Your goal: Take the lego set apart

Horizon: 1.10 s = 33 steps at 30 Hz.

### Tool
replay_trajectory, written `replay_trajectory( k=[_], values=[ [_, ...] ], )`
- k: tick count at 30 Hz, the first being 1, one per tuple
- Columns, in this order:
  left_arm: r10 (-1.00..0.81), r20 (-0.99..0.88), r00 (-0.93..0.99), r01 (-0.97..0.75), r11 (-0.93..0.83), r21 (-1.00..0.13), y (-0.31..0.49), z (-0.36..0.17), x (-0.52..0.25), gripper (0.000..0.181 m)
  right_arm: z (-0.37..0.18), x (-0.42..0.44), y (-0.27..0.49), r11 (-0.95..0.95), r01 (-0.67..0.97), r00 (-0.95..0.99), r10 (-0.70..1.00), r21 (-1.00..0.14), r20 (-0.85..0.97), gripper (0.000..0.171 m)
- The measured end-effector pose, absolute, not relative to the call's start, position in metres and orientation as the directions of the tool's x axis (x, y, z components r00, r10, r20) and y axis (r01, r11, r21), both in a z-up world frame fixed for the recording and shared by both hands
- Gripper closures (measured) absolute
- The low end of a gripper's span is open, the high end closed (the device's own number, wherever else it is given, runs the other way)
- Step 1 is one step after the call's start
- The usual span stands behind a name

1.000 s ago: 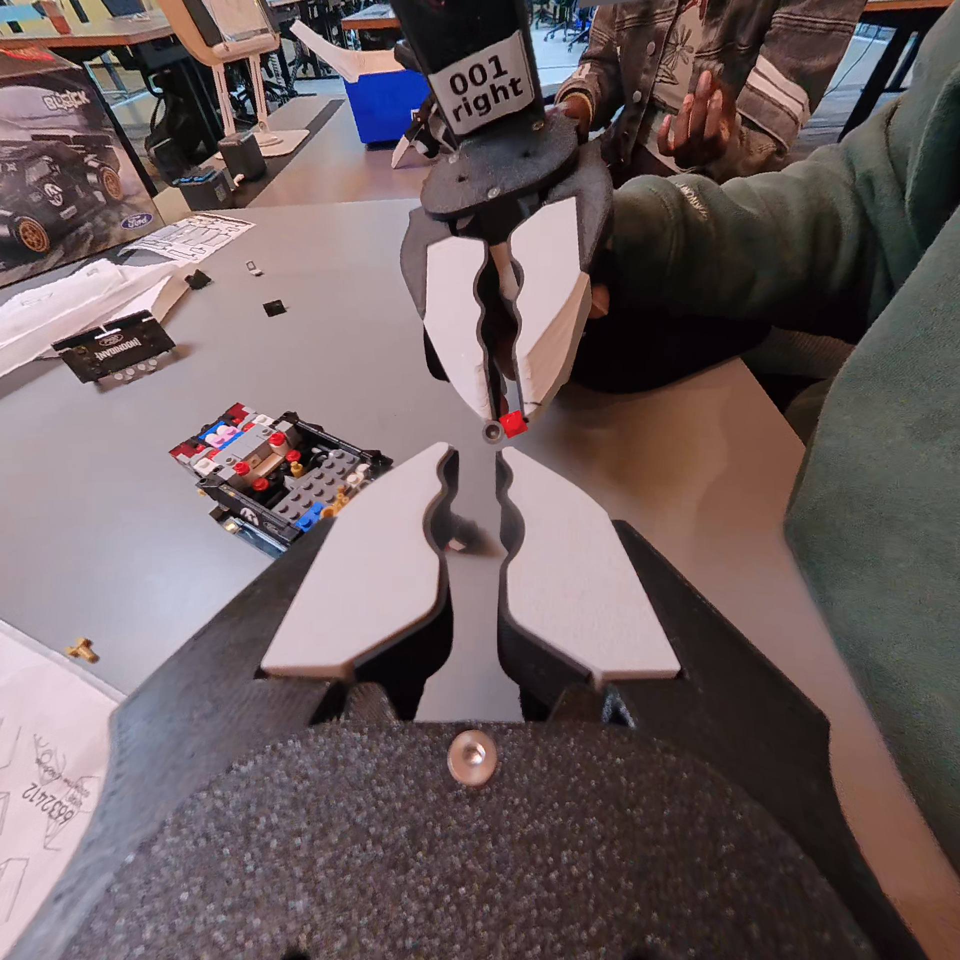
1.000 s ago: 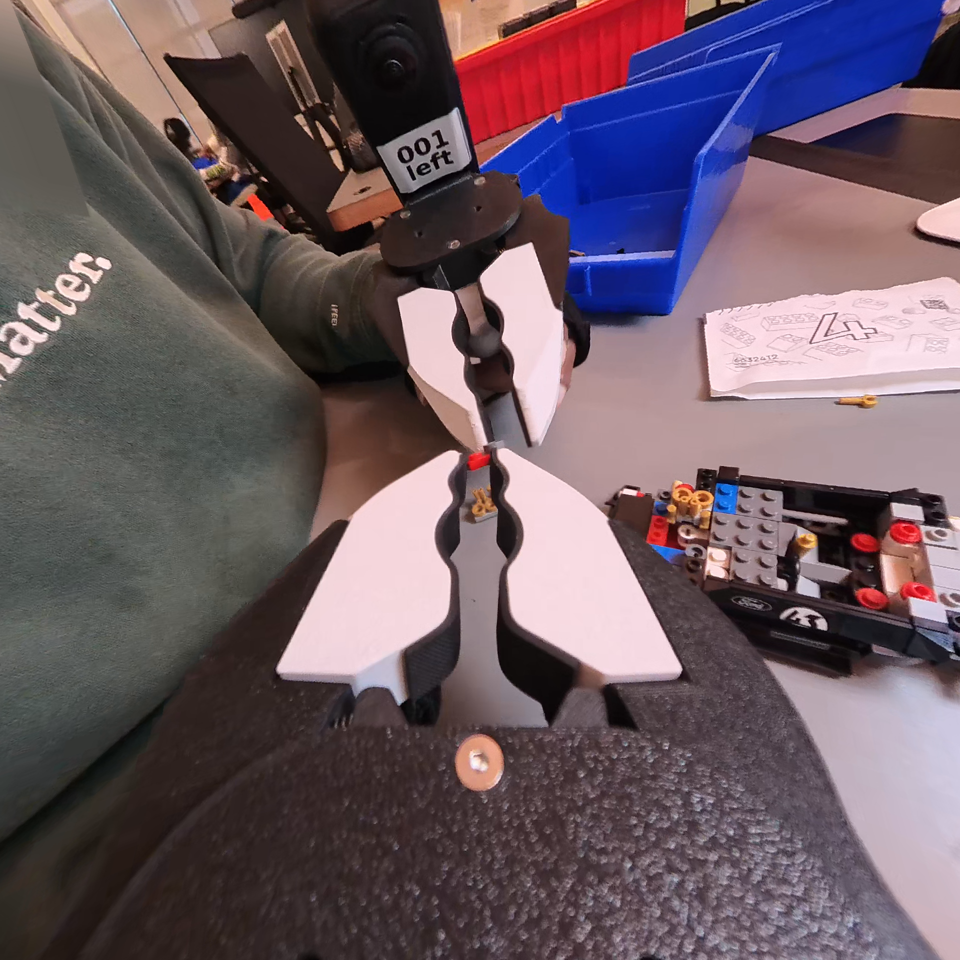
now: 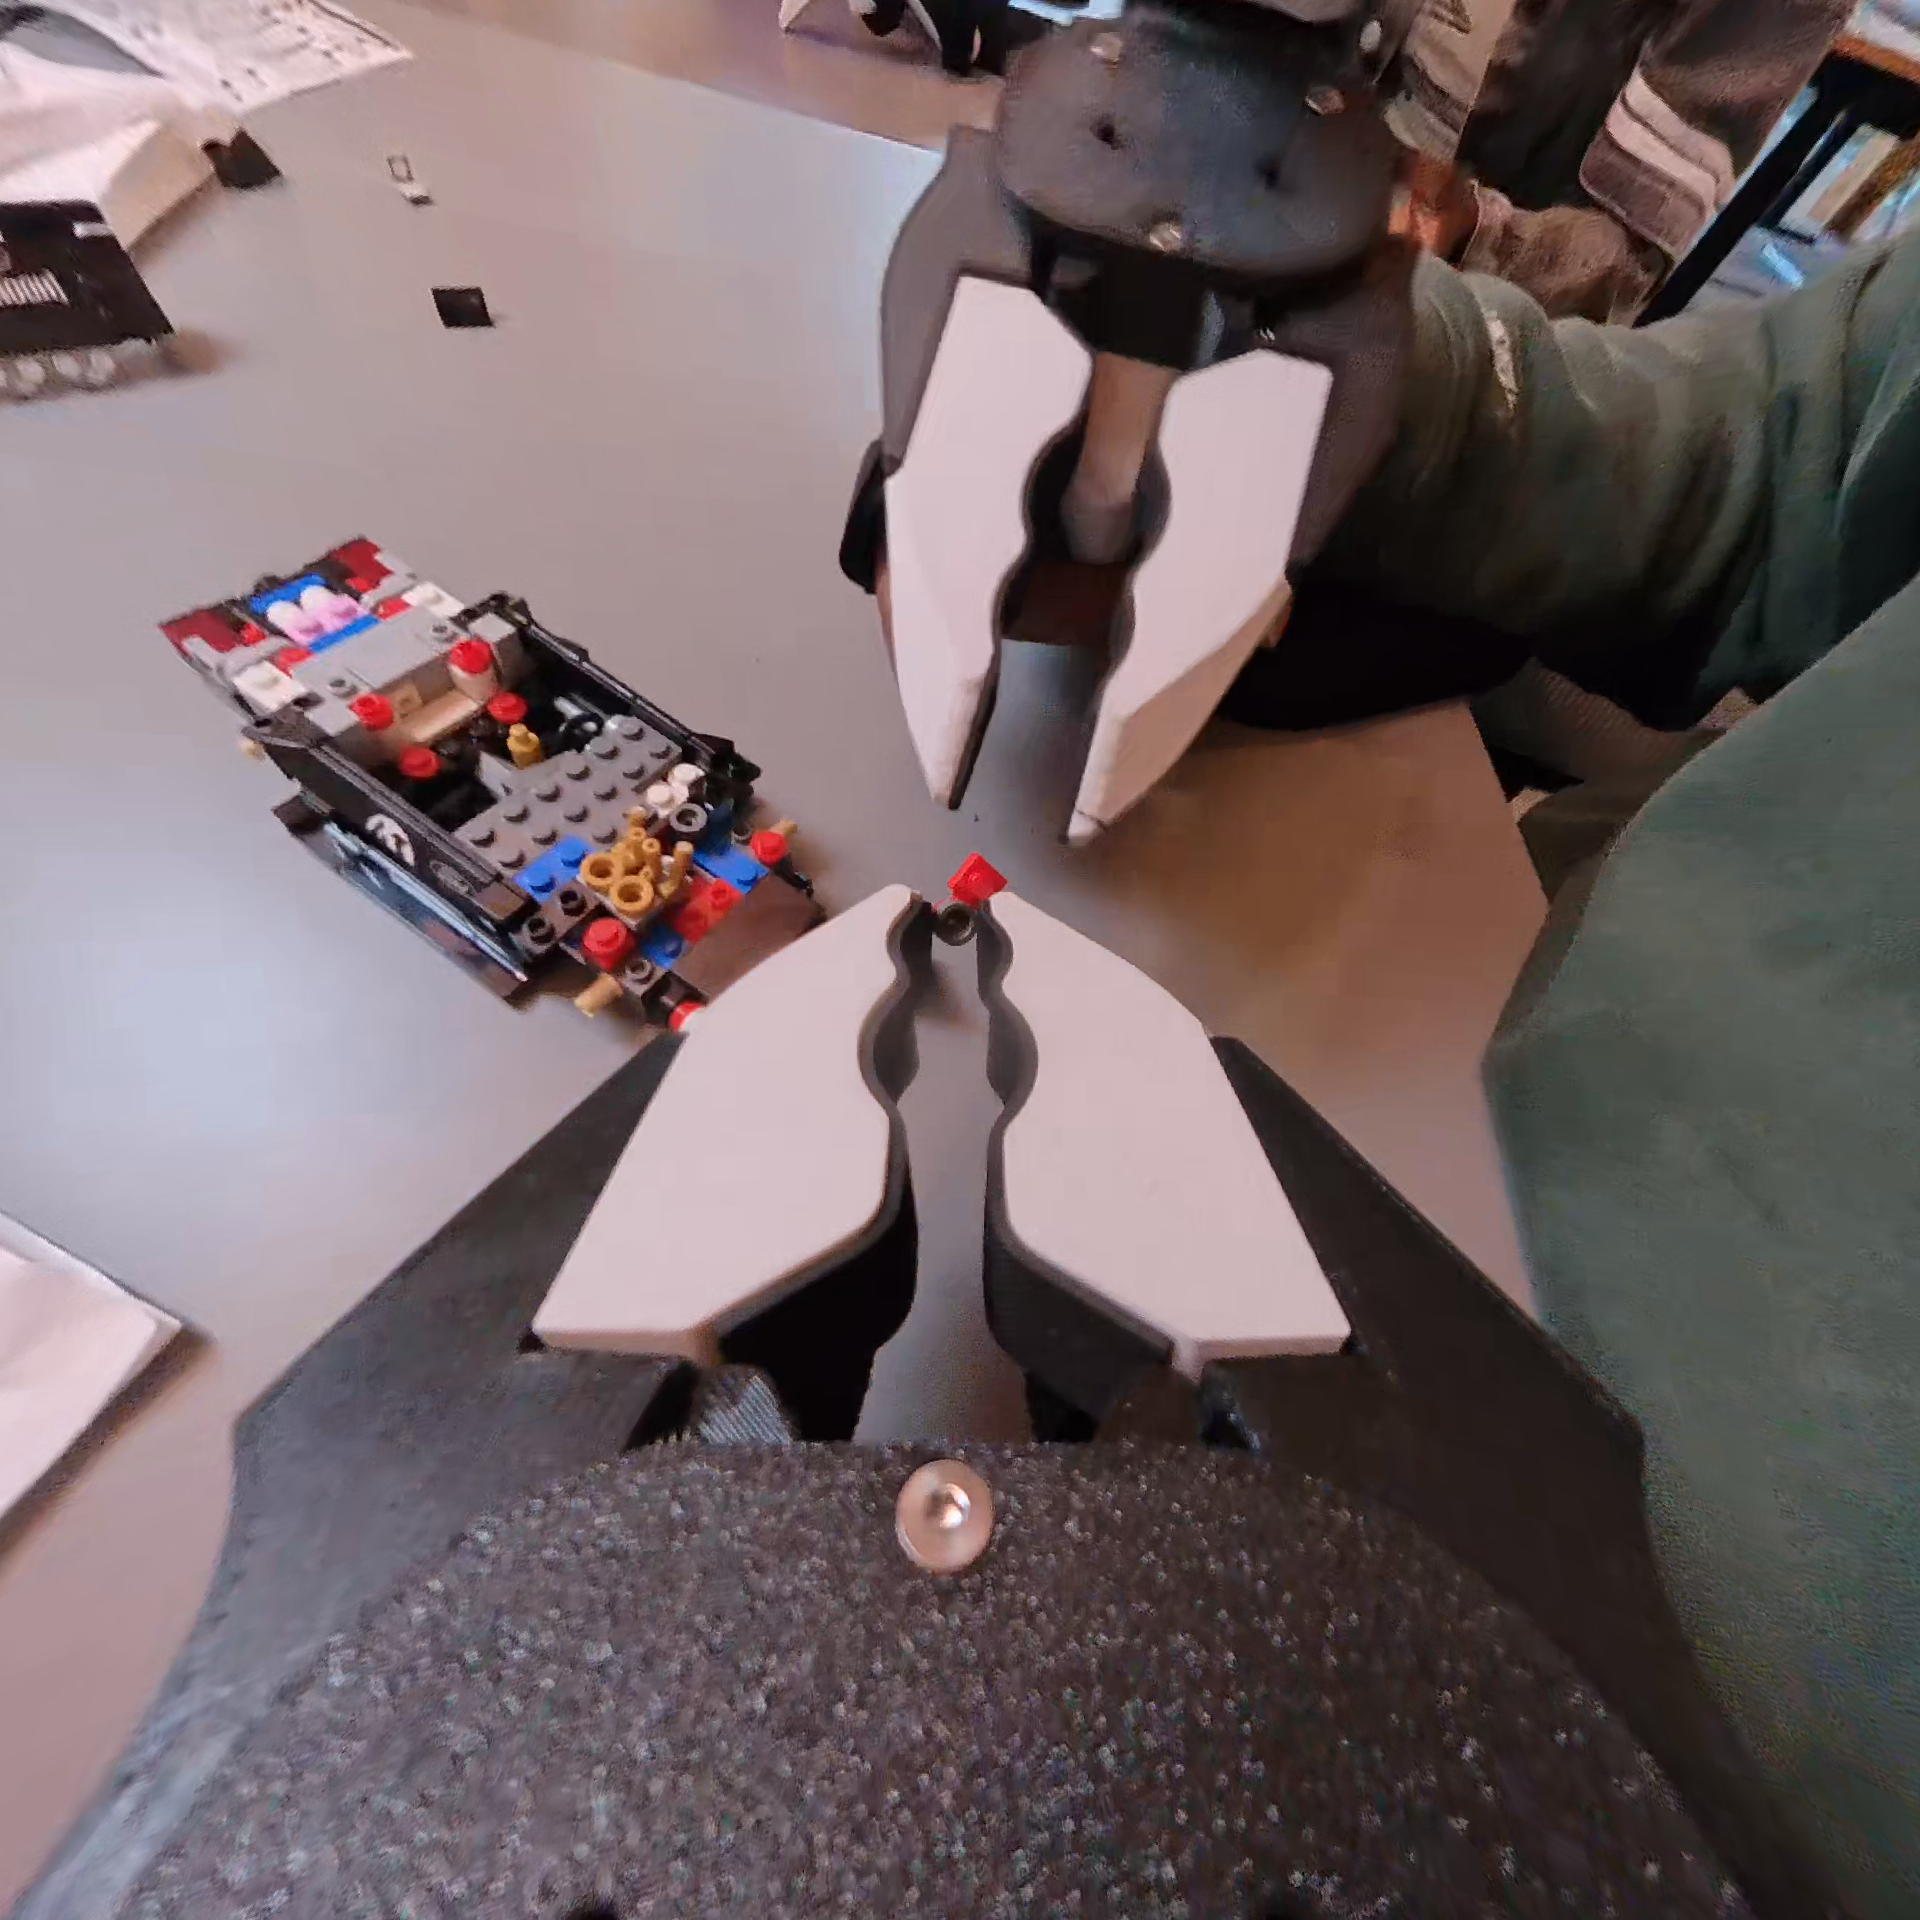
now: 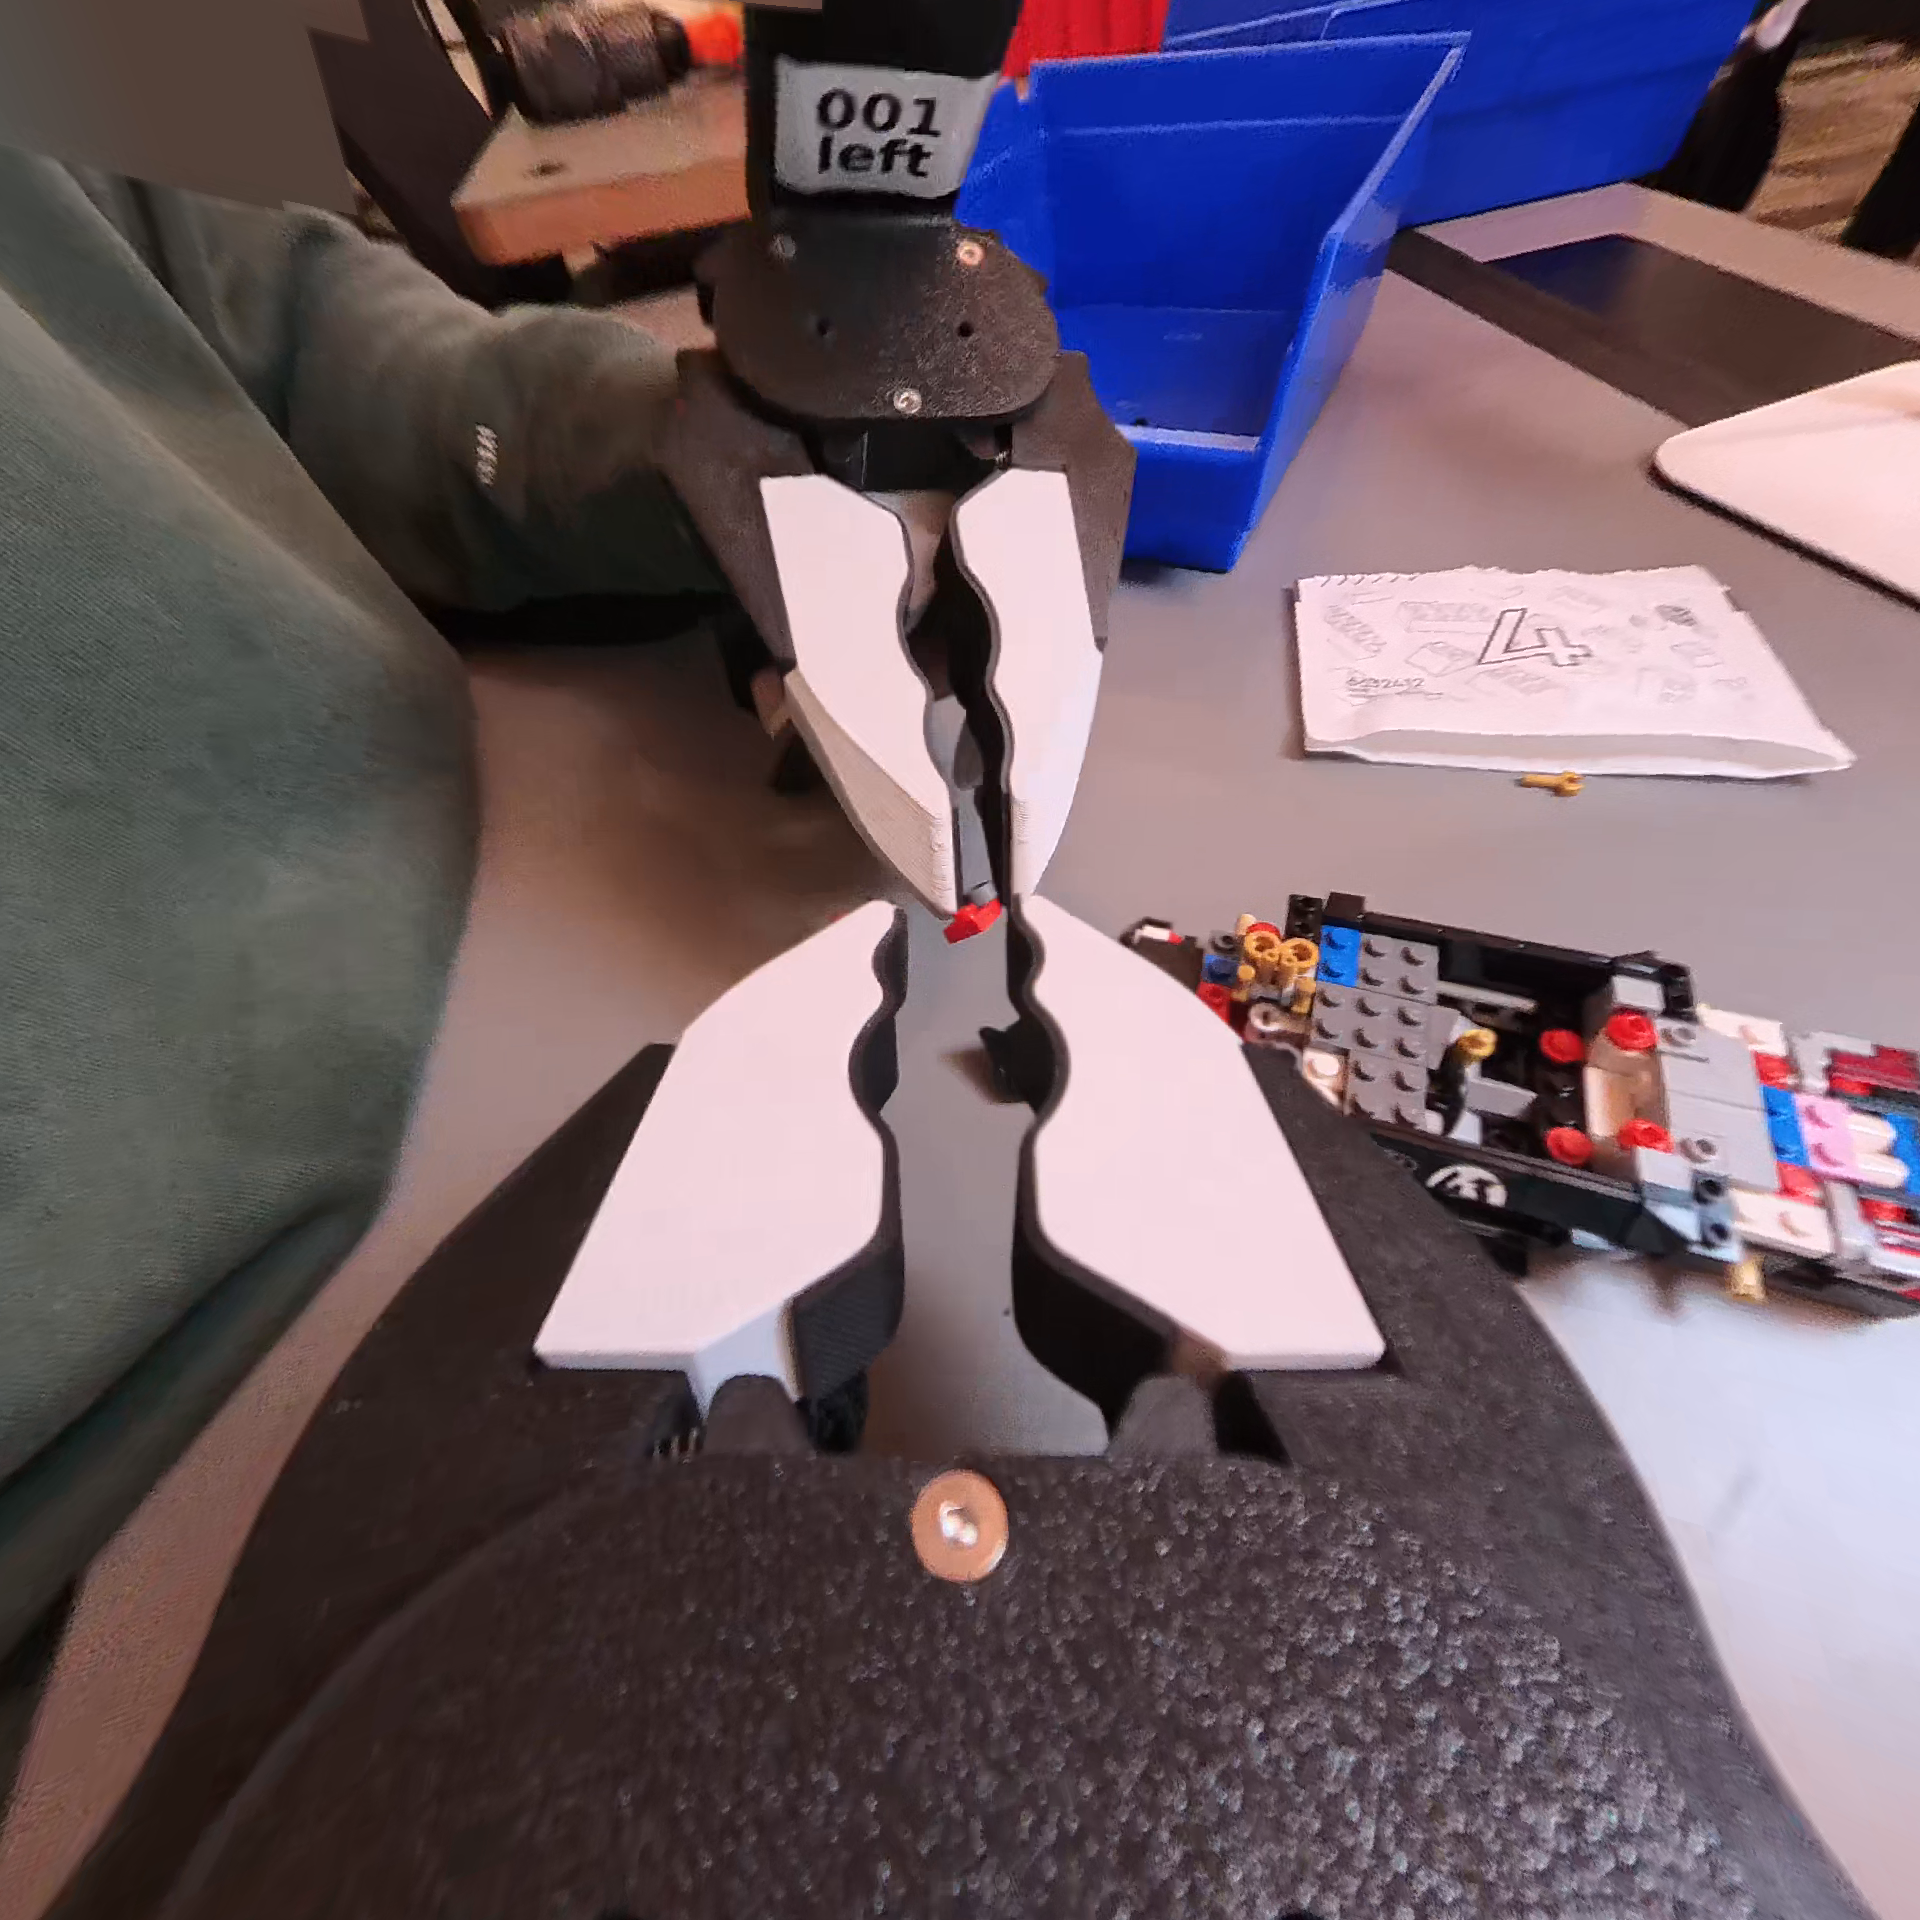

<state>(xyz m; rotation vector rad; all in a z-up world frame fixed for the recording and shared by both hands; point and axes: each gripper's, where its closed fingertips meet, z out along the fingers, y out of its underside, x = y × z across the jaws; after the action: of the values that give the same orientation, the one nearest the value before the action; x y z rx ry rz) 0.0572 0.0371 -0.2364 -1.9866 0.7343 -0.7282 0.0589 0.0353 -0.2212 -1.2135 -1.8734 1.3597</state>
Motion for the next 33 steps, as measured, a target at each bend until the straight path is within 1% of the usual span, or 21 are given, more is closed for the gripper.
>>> replay_trajectory(
  k=[3,7,8,9,15,18,21,25,26,28,33],
  values=[
    [-0.714,0.263,0.649,-0.185,-0.482,-0.856,0.037,-0.237,0.058,0.173,-0.225,0.055,0.034,0.178,0.342,-0.446,0.895,-0.923,0.008,0.154],
    [-0.719,0.26,0.644,-0.203,-0.489,-0.848,0.036,-0.241,0.061,0.173,-0.231,0.053,0.032,0.234,0.347,-0.45,0.891,-0.908,0.058,0.162],
    [-0.721,0.263,0.641,-0.204,-0.49,-0.847,0.035,-0.242,0.062,0.173,-0.232,0.053,0.031,0.244,0.346,-0.449,0.891,-0.906,0.068,0.169],
    [-0.723,0.262,0.639,-0.207,-0.49,-0.847,0.035,-0.242,0.063,0.173,-0.232,0.053,0.031,0.251,0.343,-0.452,0.889,-0.905,0.075,0.171],
    [-0.708,0.266,0.654,-0.191,-0.496,-0.847,0.038,-0.242,0.058,0.173,-0.232,0.054,0.034,0.239,0.352,-0.443,0.894,-0.905,0.064,0.171],
    [-0.701,0.267,0.661,-0.178,-0.492,-0.852,0.039,-0.24,0.055,0.173,-0.233,0.055,0.035,0.247,0.356,-0.444,0.893,-0.901,0.069,0.159],
    [-0.701,0.269,0.66,-0.172,-0.49,-0.855,0.039,-0.238,0.055,0.173,-0.237,0.054,0.036,0.268,0.365,-0.435,0.896,-0.891,0.091,0.155],
    [-0.707,0.261,0.657,-0.19,-0.491,-0.85,0.038,-0.24,0.057,0.173,-0.238,0.052,0.034,0.285,0.358,-0.437,0.893,-0.889,0.11,0.156],
    [-0.707,0.262,0.656,-0.19,-0.492,-0.85,0.037,-0.241,0.058,0.173,-0.238,0.051,0.034,0.293,0.357,-0.436,0.892,-0.887,0.119,0.16],
    [-0.71,0.26,0.654,-0.196,-0.491,-0.849,0.037,-0.241,0.059,0.173,-0.238,0.052,0.033,0.304,0.349,-0.439,0.889,-0.886,0.132,0.162],
    [-0.715,0.243,0.655,-0.197,-0.472,-0.859,0.038,-0.24,0.058,0.173,-0.237,0.053,0.036,0.251,0.369,-0.433,0.898,-0.895,0.073,0.163]
  ],
)
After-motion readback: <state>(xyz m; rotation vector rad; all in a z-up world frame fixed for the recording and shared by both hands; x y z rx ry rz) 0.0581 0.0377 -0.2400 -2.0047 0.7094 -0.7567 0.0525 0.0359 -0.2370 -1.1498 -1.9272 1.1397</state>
